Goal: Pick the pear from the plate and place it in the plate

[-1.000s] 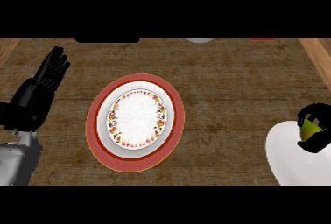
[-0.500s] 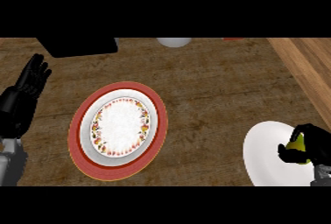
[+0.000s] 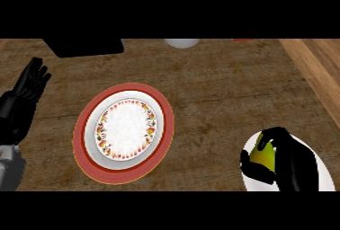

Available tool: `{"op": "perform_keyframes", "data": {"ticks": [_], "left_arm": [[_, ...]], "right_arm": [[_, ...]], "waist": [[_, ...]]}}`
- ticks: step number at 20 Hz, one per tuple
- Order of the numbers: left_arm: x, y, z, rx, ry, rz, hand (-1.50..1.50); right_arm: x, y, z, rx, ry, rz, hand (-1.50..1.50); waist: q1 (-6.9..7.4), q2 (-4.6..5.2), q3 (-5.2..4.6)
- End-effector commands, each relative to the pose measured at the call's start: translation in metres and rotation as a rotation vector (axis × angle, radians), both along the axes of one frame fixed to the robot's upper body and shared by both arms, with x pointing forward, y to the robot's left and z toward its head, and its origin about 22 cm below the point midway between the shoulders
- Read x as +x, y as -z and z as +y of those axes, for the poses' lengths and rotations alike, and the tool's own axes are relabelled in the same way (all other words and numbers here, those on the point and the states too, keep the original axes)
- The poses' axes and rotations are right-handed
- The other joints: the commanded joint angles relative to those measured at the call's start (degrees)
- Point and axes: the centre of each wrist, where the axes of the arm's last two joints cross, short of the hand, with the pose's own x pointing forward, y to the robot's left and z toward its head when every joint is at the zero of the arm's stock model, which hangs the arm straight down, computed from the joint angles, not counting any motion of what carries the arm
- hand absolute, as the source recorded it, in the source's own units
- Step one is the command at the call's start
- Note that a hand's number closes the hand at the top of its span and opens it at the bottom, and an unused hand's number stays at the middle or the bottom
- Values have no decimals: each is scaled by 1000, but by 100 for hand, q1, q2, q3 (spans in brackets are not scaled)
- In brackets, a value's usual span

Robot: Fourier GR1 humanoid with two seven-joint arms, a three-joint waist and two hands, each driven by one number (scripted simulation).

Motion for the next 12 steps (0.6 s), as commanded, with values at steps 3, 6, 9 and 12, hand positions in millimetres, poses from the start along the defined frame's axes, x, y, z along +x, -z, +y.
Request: {"op": "perform_keyframes", "data": {"ticks": [3,6,9,12], "left_arm": [[1,4,-16,-6,46,-16,0],[12,-8,-24,-4,84,-34,0],[8,-6,-29,-13,102,-43,0],[21,-21,-33,-2,123,-52,0]], "right_arm": [[-52,-64,68,150,-41,-219,150],[-68,-83,105,129,-53,-246,150],[-84,-89,132,106,-66,-234,150],[-81,-91,151,91,-62,-266,150]], "waist": [[216,104,18],[405,191,28],[616,233,40],[672,278,42]]}}
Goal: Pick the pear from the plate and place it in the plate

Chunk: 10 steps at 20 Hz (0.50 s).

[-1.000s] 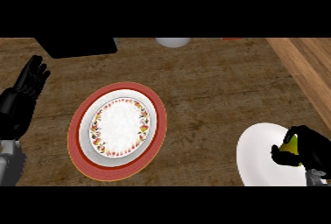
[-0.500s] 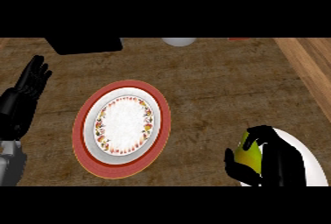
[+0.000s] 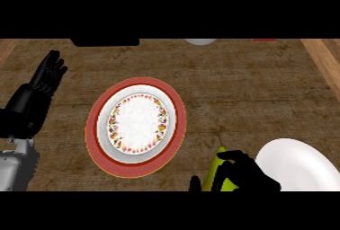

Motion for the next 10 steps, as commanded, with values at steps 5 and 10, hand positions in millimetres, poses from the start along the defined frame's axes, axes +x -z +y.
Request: {"op": "perform_keyframes", "data": {"ticks": [5,10], "left_arm": [[7,-1,-18,-12,58,-19,0],[8,-1,-20,-3,93,-25,0]], "right_arm": [[18,-3,46,102,52,41,150],[53,-6,55,133,62,68,150]], "waist": [[328,119,14],[449,141,19]]}}
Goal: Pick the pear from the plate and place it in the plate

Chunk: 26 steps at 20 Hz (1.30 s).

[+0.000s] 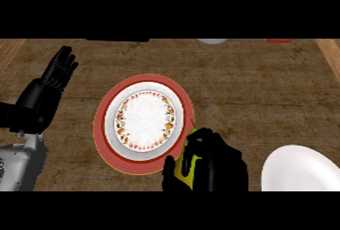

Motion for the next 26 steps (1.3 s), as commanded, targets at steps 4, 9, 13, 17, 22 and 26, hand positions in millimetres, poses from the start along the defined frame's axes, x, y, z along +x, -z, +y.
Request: {"op": "perform_keyframes", "data": {"ticks": [4,9,13,17,22,26], "left_arm": [[4,1,-2,-1,24,-8,0],[14,-4,-16,-11,27,-11,0],[17,-14,-2,0,44,-24,0],[13,0,-12,-14,48,-27,0],[18,-5,-20,5,63,-30,0],[16,-3,-24,4,58,-16,0]], "right_arm": [[51,2,22,111,187,125,150],[93,13,33,63,207,178,150],[122,38,31,63,204,251,150],[145,34,19,185,284,248,-150],[157,49,19,296,223,231,-150],[162,49,24,375,184,67,-150]], "waist": [[172,31,5],[208,59,11],[300,93,16],[338,104,17],[437,136,29],[385,80,29]]}}
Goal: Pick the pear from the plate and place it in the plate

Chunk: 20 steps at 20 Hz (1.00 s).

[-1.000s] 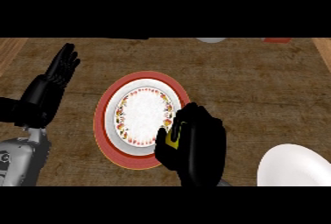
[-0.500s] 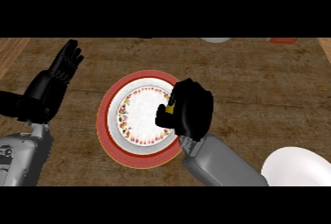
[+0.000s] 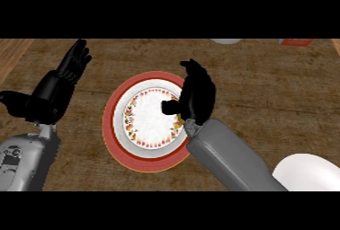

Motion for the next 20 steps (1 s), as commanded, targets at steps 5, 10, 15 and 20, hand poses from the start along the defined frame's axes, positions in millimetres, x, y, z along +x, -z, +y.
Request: {"op": "perform_keyframes", "data": {"ticks": [5,10,15,20], "left_arm": [[4,2,-3,-16,-2,21,0],[3,-6,12,7,-33,40,0],[-9,13,14,-4,-85,46,0],[-23,4,51,-5,-131,36,0]], "right_arm": [[16,-19,13,324,139,-218,-150],[12,-16,16,449,161,-288,-150],[-7,2,5,516,197,-324,-150],[-56,17,-14,560,198,-344,-150]], "waist": [[-71,-39,-5],[-231,-108,-6],[-527,-166,-8],[-702,-229,-10]]}}
